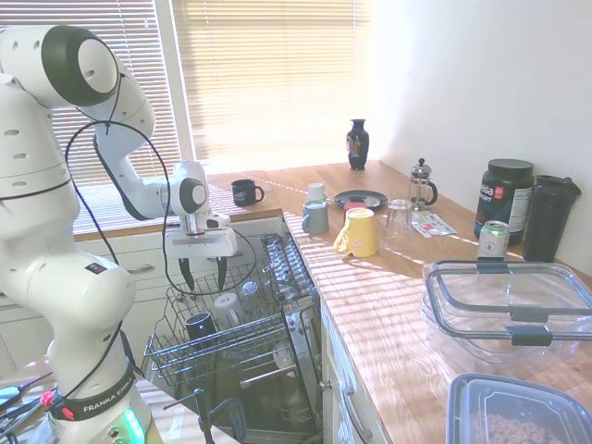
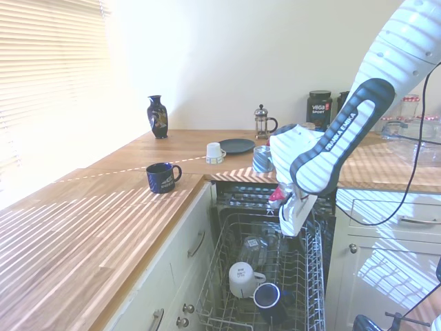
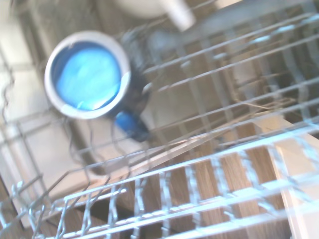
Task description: Take a mug cup out of the rack
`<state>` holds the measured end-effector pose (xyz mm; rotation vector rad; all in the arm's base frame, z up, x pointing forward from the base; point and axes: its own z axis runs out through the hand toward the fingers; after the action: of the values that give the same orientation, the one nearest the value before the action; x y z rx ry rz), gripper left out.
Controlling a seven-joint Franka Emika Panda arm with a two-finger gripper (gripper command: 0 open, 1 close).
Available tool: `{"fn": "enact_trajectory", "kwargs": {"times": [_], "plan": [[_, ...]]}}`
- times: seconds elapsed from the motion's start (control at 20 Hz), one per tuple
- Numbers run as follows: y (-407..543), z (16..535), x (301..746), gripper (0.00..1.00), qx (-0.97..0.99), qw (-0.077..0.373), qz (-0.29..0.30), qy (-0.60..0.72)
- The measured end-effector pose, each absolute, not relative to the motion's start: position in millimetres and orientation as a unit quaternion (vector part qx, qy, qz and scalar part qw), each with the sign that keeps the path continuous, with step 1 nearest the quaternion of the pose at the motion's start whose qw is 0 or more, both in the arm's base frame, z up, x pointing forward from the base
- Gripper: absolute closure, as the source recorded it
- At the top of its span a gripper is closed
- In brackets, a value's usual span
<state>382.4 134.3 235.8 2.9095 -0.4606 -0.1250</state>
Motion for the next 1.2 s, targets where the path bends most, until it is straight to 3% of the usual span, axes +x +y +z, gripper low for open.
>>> {"fn": "enact_trajectory", "kwargs": {"times": [0.4,1.2], "plan": [[187.9,178.1,355.7,0.0,0.989,0.14,-0.035,-0.03],[211.2,62.9,385.2,0.0,0.983,0.149,-0.096,0.044]]}}
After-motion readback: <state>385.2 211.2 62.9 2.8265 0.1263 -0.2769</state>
